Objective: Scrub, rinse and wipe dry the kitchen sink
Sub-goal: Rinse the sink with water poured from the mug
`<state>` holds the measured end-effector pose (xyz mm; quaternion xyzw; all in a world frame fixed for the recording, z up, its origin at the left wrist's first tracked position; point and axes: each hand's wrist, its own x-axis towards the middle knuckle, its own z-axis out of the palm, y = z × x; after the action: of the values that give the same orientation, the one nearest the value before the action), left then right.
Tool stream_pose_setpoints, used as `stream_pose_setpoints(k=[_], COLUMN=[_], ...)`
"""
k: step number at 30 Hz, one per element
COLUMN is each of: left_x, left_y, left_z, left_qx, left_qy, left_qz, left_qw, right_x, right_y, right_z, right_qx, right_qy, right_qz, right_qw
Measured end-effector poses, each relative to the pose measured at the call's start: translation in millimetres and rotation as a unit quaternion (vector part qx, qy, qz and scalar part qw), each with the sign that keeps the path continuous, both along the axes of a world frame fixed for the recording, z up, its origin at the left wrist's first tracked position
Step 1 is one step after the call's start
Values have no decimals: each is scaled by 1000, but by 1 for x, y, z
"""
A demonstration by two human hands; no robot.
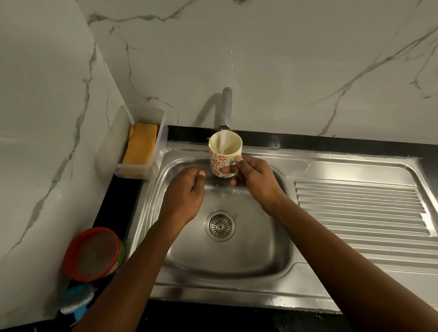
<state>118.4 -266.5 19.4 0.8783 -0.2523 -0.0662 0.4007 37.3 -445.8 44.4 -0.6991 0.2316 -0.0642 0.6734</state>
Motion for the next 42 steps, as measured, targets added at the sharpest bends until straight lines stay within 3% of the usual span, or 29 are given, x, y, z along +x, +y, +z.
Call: stream_pose_setpoints(k=[42], left_x=[-7], left_y=[-14], left_z=[-1], left_qx=[-3], left_qy=[8], left_qz=[2], left_qw=[1000], right_x=[-6], right_y=[-4], right_z=[-2], right_qx=[8], right_qy=[9], right_qz=[-5], right_qw=[1000])
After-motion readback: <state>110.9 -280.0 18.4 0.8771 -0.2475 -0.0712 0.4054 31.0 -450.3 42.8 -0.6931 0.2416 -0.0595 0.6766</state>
